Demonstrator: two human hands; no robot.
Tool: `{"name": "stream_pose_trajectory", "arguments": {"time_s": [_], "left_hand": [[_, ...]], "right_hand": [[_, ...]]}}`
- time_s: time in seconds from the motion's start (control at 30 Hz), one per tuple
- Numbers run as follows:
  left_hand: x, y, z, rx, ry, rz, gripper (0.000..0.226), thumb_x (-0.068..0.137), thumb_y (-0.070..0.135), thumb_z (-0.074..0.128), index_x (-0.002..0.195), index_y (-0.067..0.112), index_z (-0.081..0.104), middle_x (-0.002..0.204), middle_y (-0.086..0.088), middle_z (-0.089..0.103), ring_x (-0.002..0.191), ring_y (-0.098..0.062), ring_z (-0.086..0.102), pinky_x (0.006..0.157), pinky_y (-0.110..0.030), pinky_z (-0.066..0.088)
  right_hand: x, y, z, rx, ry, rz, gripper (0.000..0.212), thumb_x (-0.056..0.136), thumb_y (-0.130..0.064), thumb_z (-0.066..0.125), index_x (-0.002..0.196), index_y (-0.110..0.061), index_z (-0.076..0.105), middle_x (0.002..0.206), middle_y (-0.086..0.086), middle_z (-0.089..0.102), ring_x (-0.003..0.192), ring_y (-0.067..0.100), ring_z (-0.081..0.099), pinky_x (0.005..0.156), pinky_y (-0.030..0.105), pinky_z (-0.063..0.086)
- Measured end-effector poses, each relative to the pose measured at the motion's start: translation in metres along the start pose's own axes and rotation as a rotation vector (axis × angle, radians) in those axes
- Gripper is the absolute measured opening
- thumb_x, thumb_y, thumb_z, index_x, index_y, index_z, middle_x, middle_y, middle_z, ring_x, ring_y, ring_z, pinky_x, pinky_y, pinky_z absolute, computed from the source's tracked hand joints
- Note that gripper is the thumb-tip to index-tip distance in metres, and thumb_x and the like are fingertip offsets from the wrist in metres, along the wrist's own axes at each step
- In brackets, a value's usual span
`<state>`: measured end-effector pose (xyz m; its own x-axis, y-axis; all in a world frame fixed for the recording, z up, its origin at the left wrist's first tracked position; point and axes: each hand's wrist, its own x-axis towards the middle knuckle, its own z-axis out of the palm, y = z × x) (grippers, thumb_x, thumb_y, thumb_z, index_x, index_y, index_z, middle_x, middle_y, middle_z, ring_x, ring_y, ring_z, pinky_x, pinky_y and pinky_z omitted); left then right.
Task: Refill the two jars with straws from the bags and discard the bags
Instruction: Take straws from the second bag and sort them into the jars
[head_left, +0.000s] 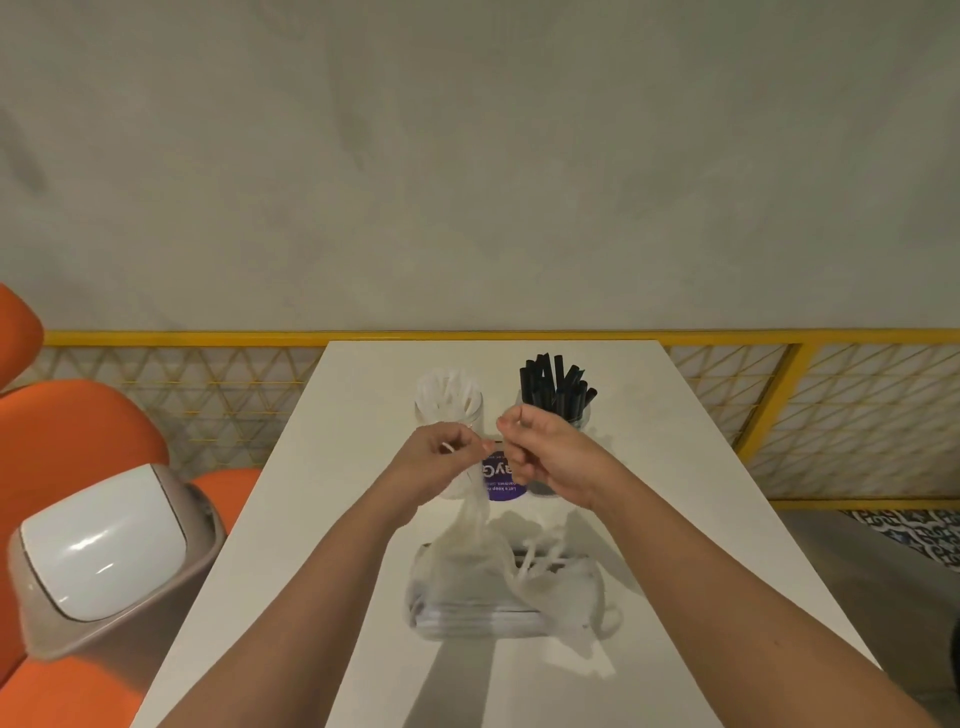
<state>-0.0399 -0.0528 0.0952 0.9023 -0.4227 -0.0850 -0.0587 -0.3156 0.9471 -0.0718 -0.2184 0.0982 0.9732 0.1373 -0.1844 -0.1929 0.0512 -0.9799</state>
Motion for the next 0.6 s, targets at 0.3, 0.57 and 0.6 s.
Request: {"name": "stream_pose_trajectory", "arguments": {"time_s": [0.3,0.57,0.6], "left_hand": [[-0.012,-0.016,0.002,0.027,-0.054,-0.087,0.019,0.085,-0.007,0.056,0.079,0.011,0.055,0.071,-0.004,0.054,0.062,-0.016,0.053,0.055,-0.023,0.047],[-0.016,-0.001,-0.037,-0.389,0.041,-0.309,0.013,0.093,0.008,0.042,0.093,0.008,0.056,0.052,0.003,0.033,0.036,-0.008,0.022,0.037,-0.016,0.017],[-0.019,-0.002,-0.040,-0.213,-0.004,-0.339,0.014,0.094,0.020,0.048,0.097,0.009,0.057,0.051,0.004,0.030,0.038,-0.009,0.020,0.039,-0.018,0.014]], "right_hand": [[-0.014,0.018,0.011,-0.740,-0.215,0.262,0.043,0.077,-0.036,0.072,0.110,-0.015,0.054,0.090,-0.002,0.055,0.072,0.009,0.053,0.064,0.021,0.044],[-0.017,0.045,-0.002,-1.041,-0.090,0.436,0.022,0.088,-0.005,0.040,0.068,-0.009,0.050,0.059,0.003,0.048,0.049,0.017,0.046,0.044,0.022,0.038],[-0.016,0.046,-0.005,-0.978,-0.023,0.463,0.026,0.091,-0.007,0.040,0.067,-0.012,0.047,0.059,0.003,0.049,0.048,0.014,0.047,0.044,0.021,0.039]]}}
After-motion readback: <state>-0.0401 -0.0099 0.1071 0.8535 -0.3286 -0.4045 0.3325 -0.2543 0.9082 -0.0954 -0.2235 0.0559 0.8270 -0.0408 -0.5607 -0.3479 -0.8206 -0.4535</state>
